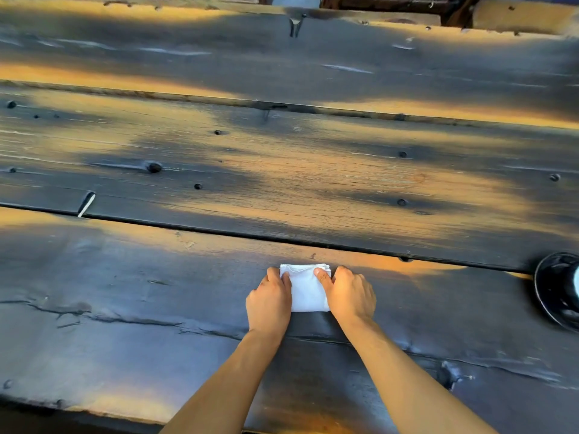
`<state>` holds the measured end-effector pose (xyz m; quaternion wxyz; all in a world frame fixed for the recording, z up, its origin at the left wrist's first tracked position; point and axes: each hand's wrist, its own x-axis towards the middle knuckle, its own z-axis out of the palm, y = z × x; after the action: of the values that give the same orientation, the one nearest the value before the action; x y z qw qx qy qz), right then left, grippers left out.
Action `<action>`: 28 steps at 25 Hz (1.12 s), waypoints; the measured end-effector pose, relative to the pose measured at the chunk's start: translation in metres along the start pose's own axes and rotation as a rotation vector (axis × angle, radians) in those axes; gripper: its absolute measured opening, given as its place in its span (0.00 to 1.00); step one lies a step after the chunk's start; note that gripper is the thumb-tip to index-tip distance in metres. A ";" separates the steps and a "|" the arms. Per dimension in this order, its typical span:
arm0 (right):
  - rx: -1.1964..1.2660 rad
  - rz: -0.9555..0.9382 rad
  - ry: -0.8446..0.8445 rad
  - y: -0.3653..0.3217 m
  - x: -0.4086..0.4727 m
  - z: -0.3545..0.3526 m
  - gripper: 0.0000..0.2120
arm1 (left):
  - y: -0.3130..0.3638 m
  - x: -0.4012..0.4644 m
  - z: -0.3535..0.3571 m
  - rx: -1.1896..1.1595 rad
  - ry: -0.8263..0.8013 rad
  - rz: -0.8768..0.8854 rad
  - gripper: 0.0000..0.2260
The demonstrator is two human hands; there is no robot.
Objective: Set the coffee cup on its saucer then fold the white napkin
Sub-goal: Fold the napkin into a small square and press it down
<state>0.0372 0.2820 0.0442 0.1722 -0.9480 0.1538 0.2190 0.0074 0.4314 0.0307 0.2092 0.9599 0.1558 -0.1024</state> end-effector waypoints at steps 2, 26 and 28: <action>0.048 -0.020 0.096 -0.001 -0.001 0.001 0.21 | 0.001 0.006 -0.004 -0.056 -0.022 -0.107 0.13; -0.385 -0.526 0.171 -0.046 -0.010 0.039 0.36 | -0.112 0.016 -0.023 0.251 0.020 0.027 0.32; -0.362 -0.552 0.163 -0.064 -0.013 0.045 0.36 | -0.113 0.014 -0.022 0.247 0.016 0.035 0.32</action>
<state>0.0331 0.3600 0.0290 0.0409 -0.9835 -0.1369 0.1114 -0.0149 0.5422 0.0048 0.0900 0.9818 0.1269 -0.1093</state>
